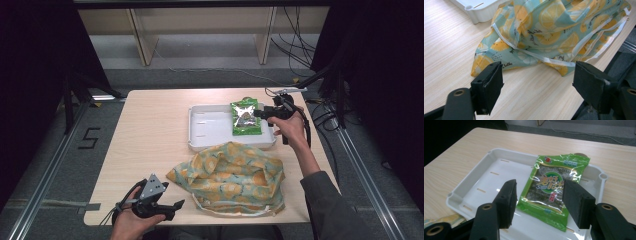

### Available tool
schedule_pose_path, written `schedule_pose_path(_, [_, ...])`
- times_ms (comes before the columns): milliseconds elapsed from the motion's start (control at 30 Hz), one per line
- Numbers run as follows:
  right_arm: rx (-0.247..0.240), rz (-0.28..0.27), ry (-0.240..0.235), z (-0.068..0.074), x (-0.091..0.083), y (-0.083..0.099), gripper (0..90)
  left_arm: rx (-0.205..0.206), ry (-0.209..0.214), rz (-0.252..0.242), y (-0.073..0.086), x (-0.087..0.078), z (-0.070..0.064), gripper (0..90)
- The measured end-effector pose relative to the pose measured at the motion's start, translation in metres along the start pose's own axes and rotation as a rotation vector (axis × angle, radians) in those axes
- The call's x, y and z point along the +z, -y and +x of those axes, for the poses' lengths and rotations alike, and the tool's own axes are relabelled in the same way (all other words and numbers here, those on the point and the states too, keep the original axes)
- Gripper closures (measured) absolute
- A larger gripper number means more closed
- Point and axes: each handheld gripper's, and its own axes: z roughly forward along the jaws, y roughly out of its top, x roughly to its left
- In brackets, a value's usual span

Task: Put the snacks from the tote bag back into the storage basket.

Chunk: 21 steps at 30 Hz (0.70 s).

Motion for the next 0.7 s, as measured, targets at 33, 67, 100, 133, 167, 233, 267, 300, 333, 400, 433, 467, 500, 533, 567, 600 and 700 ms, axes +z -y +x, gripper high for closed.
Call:
schedule_pose_path(33, [0.021,0.007,-0.002,0.004,-0.003,0.002,45.9,-0.003,-0.001,0.002,0.000,0.000,0.000,23.4])
schedule_pose_path(67, [0.028,0.002,-0.011,0.005,-0.004,0.005,45.9,-0.002,-0.001,0.002,0.000,0.000,0.000,23.4])
schedule_pose_path(100, [0.012,0.009,-0.009,0.005,-0.005,0.006,45.3,-0.002,-0.001,0.000,0.000,0.000,0.000,23.4])
schedule_pose_path(133, [0.012,0.027,-0.005,0.007,-0.005,0.007,44.7,0.000,0.000,0.000,0.000,0.000,0.000,23.4])
schedule_pose_path(167, [-0.013,0.022,0.002,0.006,-0.006,0.007,44.7,-0.027,0.003,-0.008,0.000,0.000,-0.002,23.4])
schedule_pose_path(233, [-0.005,0.024,-0.010,0.009,-0.008,0.009,44.3,-0.002,0.001,-0.005,-0.001,-0.001,0.000,23.4])
schedule_pose_path(267, [-0.026,0.015,-0.011,0.009,-0.008,0.010,43.9,-0.002,0.001,-0.005,-0.001,-0.001,0.000,23.4])
schedule_pose_path(300, [0.005,0.019,-0.013,0.013,-0.009,0.010,43.7,-0.003,0.001,-0.007,-0.001,-0.001,0.000,23.4])
schedule_pose_path(333, [0.004,0.014,-0.018,0.014,-0.010,0.010,43.5,-0.003,-0.001,-0.008,0.000,-0.001,0.000,23.4])
schedule_pose_path(400, [-0.028,0.009,-0.015,0.012,-0.013,0.010,42.8,-0.003,0.001,-0.007,0.000,-0.001,0.000,23.4])
schedule_pose_path(433, [-0.003,0.007,-0.020,0.016,-0.015,0.010,42.7,-0.001,-0.002,-0.006,-0.001,-0.001,0.000,23.4])
schedule_pose_path(467, [-0.009,0.008,-0.015,0.016,-0.016,0.010,42.6,0.000,0.002,-0.006,-0.001,-0.002,0.000,23.4])
schedule_pose_path(500, [-0.016,0.010,-0.016,0.017,-0.017,0.011,42.2,-0.002,0.001,-0.007,-0.001,-0.002,0.000,23.4])
schedule_pose_path(533, [-0.043,0.005,-0.022,0.016,-0.018,0.011,42.1,-0.001,0.001,-0.007,-0.001,-0.002,0.000,23.4])
schedule_pose_path(567, [-0.030,0.002,-0.025,0.019,-0.020,0.012,41.9,-0.001,0.000,-0.007,-0.001,-0.002,0.000,23.3])
schedule_pose_path(600, [-0.016,0.004,-0.023,0.021,-0.021,0.013,41.7,0.000,0.000,-0.007,-0.001,-0.002,0.000,23.4])
schedule_pose_path(700, [-0.045,0.005,-0.023,0.023,-0.026,0.015,40.7,-0.002,0.000,-0.008,-0.001,-0.001,0.000,23.4])
